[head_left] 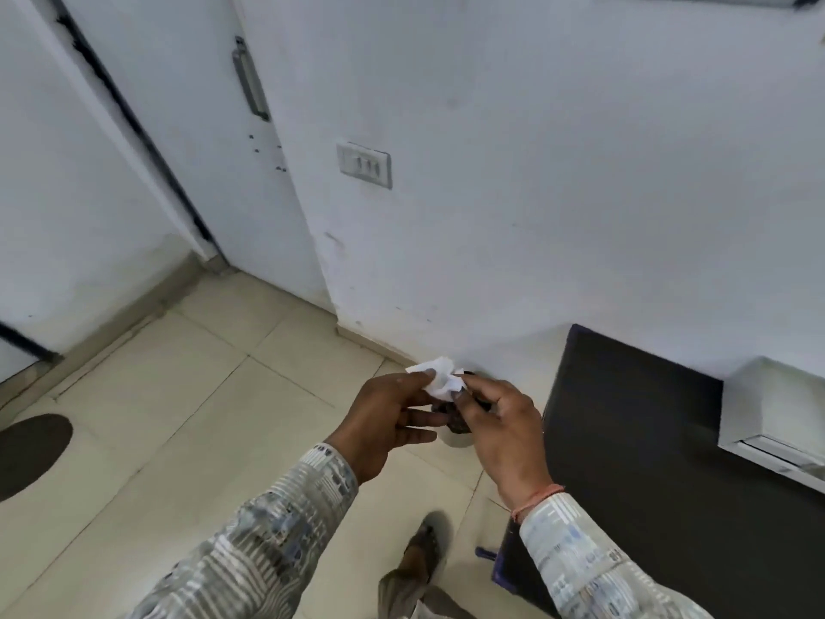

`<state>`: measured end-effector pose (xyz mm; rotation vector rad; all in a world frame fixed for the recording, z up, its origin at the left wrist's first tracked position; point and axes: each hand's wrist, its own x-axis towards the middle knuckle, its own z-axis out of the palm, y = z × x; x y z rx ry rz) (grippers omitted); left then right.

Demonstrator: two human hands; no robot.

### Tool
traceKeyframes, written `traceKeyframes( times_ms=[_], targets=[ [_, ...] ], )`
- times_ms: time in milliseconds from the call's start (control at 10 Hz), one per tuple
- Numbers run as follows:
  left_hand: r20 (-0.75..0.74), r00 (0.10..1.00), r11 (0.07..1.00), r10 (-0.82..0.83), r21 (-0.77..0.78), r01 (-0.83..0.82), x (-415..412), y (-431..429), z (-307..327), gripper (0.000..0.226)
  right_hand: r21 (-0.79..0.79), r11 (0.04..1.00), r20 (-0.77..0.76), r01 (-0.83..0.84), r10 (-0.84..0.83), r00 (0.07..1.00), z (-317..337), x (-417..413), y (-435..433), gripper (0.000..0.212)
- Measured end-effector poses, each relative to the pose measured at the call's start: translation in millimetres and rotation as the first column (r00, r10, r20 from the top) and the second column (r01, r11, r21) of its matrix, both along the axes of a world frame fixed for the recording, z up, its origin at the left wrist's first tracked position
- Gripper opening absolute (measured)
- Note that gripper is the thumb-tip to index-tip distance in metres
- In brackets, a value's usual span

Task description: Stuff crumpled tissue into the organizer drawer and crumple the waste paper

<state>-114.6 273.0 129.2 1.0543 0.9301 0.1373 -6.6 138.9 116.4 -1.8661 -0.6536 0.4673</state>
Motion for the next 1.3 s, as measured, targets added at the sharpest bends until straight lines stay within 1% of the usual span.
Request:
traceKeyframes(
  times_ms=[100, 200, 300, 400, 500, 600, 700, 800, 900, 1000, 1100, 1200, 1300],
  targets=[
    [-0.026, 0.998, 0.998, -0.058, 0.002, 0.058, 26.6, 28.4, -8.3, 0.039, 0.054, 0.992, -0.28, 0.115, -0.096, 0.955, -3.6, 27.5, 19.8, 0.017],
    [-0.103, 0.989, 0.993, -0.109, 0.025, 0.112, 64.4, 69.8, -25.0, 0.04, 0.017, 0.949, -0.467, 0.316, -0.272, 0.841, -26.2, 66.0, 50.2, 0.014],
    [-0.154, 0.976, 0.987, -0.155, 0.018, 0.159, 91.6, 95.9, -42.4, 0.037, -0.032, 0.907, -0.513, 0.421, -0.376, 0.772, -45.1, 87.9, 70.5, 0.01],
    [-0.213, 0.954, 0.977, -0.209, -0.011, 0.212, 135.0, 125.2, -77.9, 0.031, -0.123, 0.831, -0.55, 0.542, -0.512, 0.66, -88.2, 115.3, 93.4, 0.008],
    [-0.234, 0.944, 0.972, -0.234, -0.029, 0.234, 160.7, 140.0, -108.4, 0.029, -0.166, 0.784, -0.614, 0.598, -0.557, 0.56, -120.2, 127.4, 104.5, 0.009],
    [-0.284, 0.915, 0.957, -0.287, -0.055, 0.283, 206.7, 170.3, -181.4, 0.034, -0.261, 0.695, -0.686, 0.67, -0.622, 0.378, -192.1, 152.8, 130.4, 0.015],
    [-0.319, 0.894, 0.949, -0.315, -0.084, 0.305, 234.1, 189.7, -241.8, 0.034, -0.335, 0.623, -0.67, 0.707, -0.685, 0.286, -252.3, 170.3, 148.8, 0.015],
    [-0.381, 0.858, 0.937, -0.345, -0.082, 0.341, 264.3, 215.7, -333.4, 0.025, -0.44, 0.55, -0.59, 0.71, -0.773, 0.233, -345.6, 193.4, 176.7, 0.009],
    [-0.407, 0.84, 0.928, -0.359, -0.062, 0.367, 279.2, 228.9, -399.1, 0.014, -0.529, 0.536, -0.528, 0.658, -0.815, 0.24, -417.2, 203.5, 190.6, 0.009],
    [-0.447, 0.802, 0.907, -0.397, -0.055, 0.418, 295.3, 244.1, -485.4, 0.009, -0.658, 0.556, -0.446, 0.507, -0.831, 0.332, -519.0, 216.5, 199.1, 0.023],
    [-0.436, 0.788, 0.891, -0.435, -0.08, 0.447, 299.6, 248.5, -526.7, 0.008, -0.68, 0.6, -0.474, 0.422, -0.798, 0.372, -562.5, 220.8, 201.3, 0.028],
    [-0.444, 0.76, 0.868, -0.476, -0.094, 0.488, 305.2, 249.7, -563.5, 0.01, -0.699, 0.585, -0.473, 0.41, -0.809, 0.348, -596.7, 220.9, 210.7, 0.042],
    [-0.45, 0.764, 0.869, -0.463, -0.059, 0.492, 303.2, 249.5, -572.6, 0.022, -0.654, 0.549, -0.485, 0.52, -0.832, 0.268, -600.3, 219.6, 211.2, 0.044]
  ],
)
